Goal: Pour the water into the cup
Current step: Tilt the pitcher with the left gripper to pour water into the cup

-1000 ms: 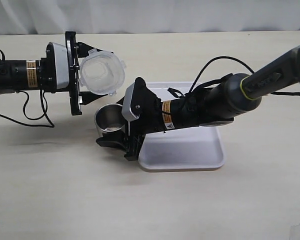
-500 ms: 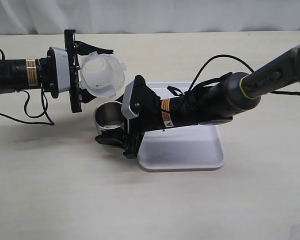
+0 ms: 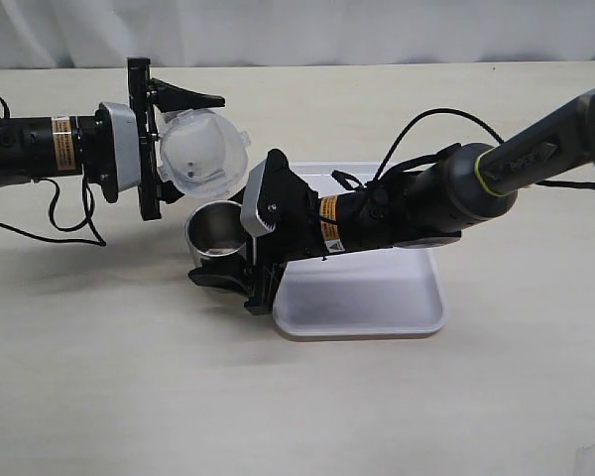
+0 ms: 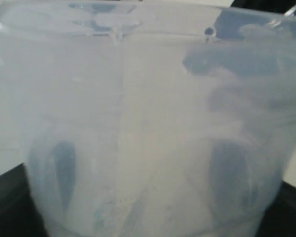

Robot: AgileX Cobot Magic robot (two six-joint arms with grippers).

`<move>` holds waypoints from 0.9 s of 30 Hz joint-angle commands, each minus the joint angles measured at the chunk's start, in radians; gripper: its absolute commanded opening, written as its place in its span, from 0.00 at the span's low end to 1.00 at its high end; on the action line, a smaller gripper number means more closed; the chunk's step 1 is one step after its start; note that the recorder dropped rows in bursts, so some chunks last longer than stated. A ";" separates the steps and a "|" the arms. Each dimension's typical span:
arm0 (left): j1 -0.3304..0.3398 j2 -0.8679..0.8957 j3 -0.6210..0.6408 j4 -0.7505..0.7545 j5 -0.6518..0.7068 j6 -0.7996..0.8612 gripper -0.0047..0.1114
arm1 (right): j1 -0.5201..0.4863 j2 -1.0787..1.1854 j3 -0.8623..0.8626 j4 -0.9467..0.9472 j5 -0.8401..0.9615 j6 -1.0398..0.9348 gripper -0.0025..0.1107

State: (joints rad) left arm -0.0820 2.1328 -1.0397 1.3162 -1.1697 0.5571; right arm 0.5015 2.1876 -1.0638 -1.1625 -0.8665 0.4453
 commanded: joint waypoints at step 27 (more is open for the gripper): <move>-0.004 -0.018 0.003 -0.081 -0.015 0.207 0.04 | 0.001 -0.003 -0.006 0.006 -0.021 -0.009 0.06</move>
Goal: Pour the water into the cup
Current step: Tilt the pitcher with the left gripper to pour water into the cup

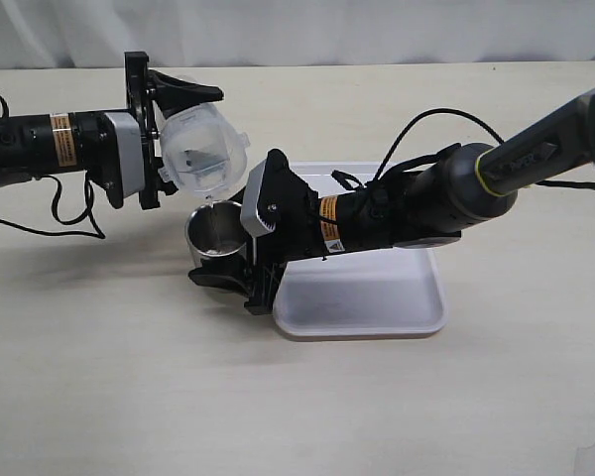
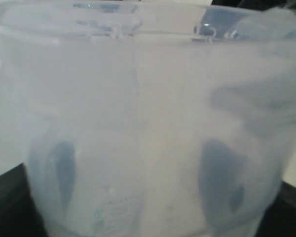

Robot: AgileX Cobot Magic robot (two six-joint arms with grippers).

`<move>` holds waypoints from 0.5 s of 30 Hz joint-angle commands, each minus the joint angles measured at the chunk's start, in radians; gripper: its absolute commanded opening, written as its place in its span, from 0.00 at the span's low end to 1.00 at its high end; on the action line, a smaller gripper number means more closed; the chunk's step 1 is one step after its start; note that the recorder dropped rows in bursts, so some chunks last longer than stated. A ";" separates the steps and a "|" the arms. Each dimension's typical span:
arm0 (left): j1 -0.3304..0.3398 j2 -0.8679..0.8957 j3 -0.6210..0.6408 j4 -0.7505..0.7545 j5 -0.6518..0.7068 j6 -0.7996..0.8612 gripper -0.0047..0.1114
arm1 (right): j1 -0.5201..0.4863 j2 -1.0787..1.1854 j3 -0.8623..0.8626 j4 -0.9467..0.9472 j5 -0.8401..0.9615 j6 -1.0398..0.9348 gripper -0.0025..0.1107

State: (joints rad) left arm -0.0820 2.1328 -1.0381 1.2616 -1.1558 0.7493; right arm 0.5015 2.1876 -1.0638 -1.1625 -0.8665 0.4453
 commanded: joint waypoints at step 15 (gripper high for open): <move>-0.004 -0.018 0.001 -0.035 0.007 0.114 0.04 | 0.001 -0.003 -0.006 0.013 -0.021 -0.009 0.06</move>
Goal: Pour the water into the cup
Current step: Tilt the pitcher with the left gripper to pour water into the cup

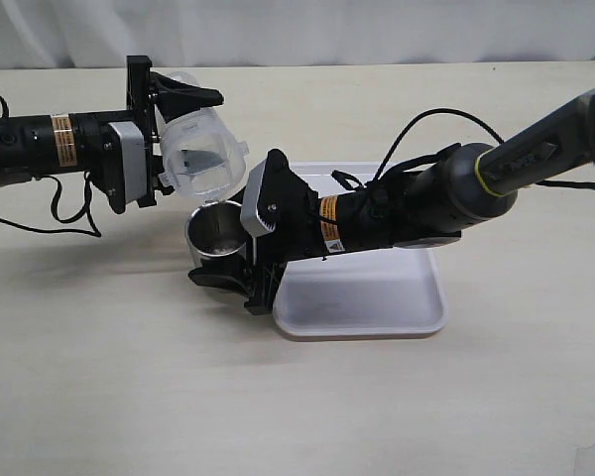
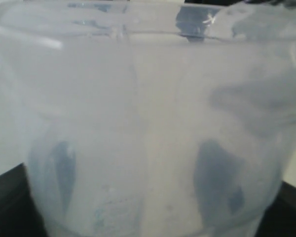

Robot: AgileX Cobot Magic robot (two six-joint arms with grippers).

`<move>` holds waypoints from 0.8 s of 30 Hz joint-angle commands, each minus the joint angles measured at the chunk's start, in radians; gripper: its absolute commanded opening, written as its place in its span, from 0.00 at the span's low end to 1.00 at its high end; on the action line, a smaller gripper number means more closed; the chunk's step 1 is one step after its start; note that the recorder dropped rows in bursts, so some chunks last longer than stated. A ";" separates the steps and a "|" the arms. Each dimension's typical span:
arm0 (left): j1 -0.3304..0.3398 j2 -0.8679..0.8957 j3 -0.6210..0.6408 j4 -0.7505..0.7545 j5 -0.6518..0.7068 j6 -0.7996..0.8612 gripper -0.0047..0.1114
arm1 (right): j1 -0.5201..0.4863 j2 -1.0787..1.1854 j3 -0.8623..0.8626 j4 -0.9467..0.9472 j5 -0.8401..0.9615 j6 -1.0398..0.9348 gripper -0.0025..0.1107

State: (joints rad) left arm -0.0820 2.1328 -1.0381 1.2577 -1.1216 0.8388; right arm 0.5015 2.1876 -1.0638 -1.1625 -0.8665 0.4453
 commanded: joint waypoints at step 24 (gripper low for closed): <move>-0.004 -0.018 0.001 -0.031 -0.031 0.036 0.04 | 0.001 -0.002 -0.017 0.056 0.028 -0.015 0.06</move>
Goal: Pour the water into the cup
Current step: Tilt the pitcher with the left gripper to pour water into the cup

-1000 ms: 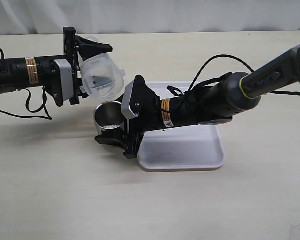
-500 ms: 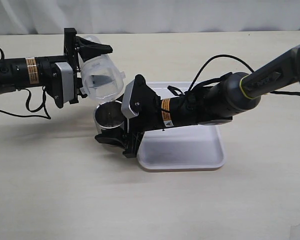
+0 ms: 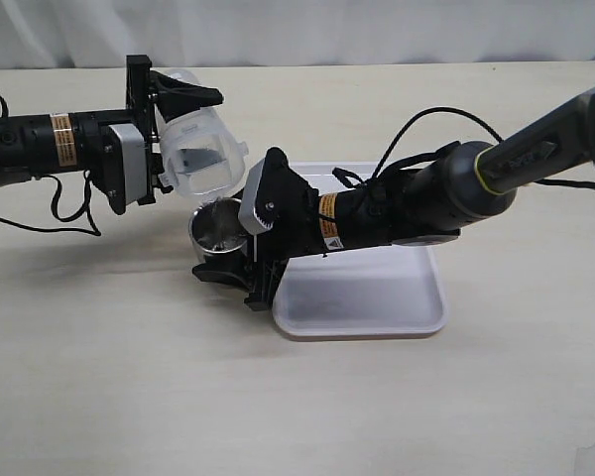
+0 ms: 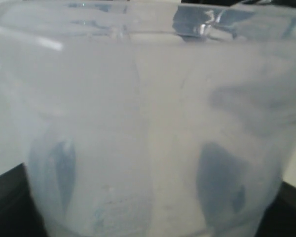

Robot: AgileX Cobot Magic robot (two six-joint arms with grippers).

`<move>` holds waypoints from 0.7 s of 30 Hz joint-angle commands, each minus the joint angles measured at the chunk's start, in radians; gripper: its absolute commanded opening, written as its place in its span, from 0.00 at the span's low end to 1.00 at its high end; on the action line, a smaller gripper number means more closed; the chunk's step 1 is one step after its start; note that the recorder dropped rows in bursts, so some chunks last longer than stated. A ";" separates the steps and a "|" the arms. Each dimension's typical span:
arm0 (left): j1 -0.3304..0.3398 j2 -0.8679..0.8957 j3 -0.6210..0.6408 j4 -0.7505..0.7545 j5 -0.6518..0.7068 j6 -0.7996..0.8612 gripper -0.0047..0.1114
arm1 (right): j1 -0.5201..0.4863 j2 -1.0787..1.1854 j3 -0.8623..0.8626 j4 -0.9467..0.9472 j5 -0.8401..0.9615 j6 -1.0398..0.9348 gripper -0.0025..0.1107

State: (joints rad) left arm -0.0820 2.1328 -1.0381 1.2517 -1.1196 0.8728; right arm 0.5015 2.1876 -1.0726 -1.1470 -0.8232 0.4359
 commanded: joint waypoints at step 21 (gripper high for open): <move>-0.004 -0.018 0.001 -0.009 0.019 0.016 0.04 | 0.001 0.049 -0.079 0.031 0.000 0.052 0.06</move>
State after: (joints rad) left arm -0.0820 2.1324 -1.0381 1.2513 -1.1015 0.8866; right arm 0.5015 2.2451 -1.1421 -1.1306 -0.8144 0.4721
